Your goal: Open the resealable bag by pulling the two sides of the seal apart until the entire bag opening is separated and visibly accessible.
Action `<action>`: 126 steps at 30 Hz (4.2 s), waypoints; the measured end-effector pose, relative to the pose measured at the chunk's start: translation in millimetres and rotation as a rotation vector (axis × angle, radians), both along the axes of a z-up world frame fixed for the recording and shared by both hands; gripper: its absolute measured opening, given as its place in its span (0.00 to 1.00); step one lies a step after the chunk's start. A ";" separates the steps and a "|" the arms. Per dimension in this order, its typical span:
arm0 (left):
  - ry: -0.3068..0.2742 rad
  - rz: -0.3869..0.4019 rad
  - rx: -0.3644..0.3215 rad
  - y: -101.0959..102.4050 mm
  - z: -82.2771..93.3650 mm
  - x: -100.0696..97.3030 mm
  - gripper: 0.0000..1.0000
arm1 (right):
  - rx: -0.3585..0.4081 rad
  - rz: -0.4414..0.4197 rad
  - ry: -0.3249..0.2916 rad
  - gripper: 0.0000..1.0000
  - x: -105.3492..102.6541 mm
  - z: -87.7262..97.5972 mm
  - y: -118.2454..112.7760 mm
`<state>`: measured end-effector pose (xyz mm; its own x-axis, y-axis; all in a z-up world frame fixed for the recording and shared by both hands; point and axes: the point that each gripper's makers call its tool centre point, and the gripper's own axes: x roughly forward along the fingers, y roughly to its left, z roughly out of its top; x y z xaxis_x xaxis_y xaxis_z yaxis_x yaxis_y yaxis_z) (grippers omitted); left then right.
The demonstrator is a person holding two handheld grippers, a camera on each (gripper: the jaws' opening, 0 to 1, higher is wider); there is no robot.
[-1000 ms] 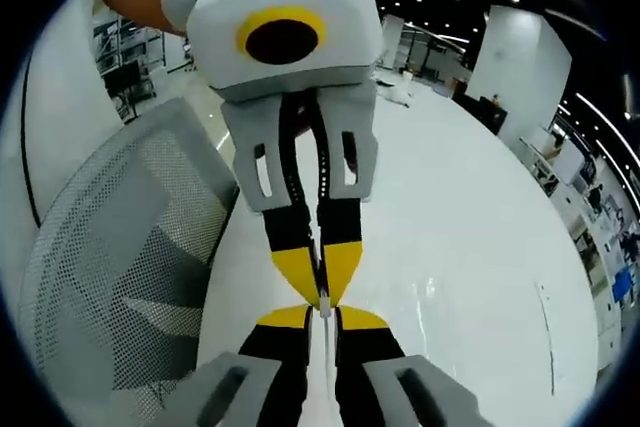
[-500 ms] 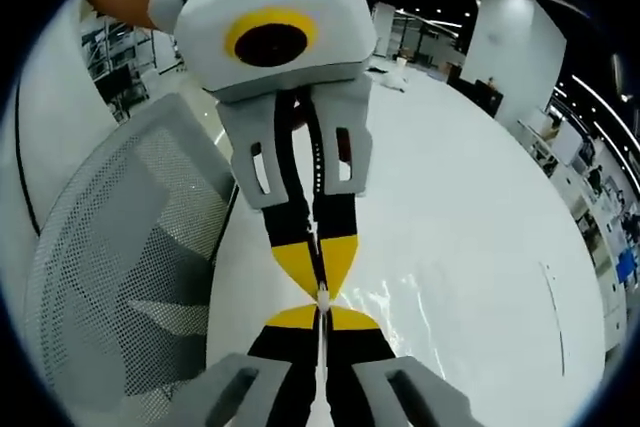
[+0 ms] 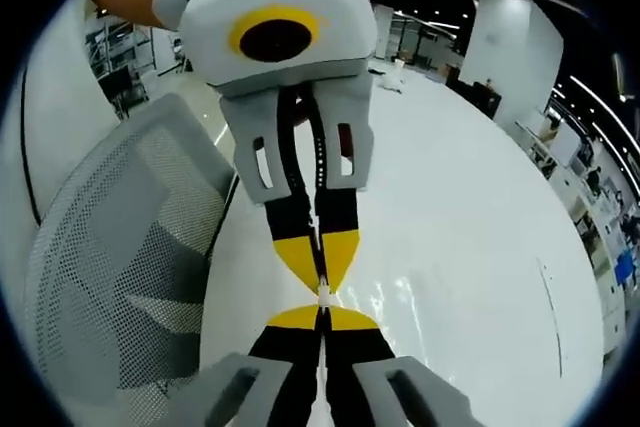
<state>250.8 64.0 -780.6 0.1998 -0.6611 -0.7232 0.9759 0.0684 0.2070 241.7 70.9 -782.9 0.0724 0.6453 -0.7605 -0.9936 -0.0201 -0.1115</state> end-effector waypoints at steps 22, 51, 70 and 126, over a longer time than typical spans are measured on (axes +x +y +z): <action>0.014 0.012 0.044 3.7 -7.8 -2.8 0.00 | -0.011 -0.083 0.083 0.00 -1.8 -4.0 4.8; 0.016 0.026 0.027 1.1 -13.6 0.5 0.03 | -0.039 -0.043 0.007 0.00 -2.4 -11.5 -11.6; 0.008 0.009 0.040 -5.0 -18.2 -4.1 0.00 | -0.025 -0.030 -0.001 0.01 -3.6 -12.0 -6.4; 0.052 0.049 0.077 3.4 -29.6 0.5 0.00 | -0.168 -0.119 -0.004 0.00 3.9 -47.1 -85.9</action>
<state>251.3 67.4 -810.3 0.1915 -0.5936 -0.7816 0.9814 0.1026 0.1625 245.5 -15.0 -830.0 0.1441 0.4958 -0.8564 -0.9895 0.0788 -0.1209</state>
